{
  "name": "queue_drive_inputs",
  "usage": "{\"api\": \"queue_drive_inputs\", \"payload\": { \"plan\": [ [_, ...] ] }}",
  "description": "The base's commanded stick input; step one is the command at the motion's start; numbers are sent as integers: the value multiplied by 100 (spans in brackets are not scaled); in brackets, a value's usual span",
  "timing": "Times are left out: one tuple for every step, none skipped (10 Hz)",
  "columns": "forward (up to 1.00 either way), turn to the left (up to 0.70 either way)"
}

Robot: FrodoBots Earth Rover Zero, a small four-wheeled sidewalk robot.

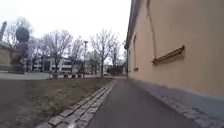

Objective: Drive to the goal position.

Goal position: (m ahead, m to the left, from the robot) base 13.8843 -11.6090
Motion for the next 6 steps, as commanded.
{"api": "queue_drive_inputs", "payload": {
  "plan": [
    [100, 0],
    [100, 0],
    [100, 0],
    [100, 0],
    [100, 0],
    [100, 0]
  ]
}}
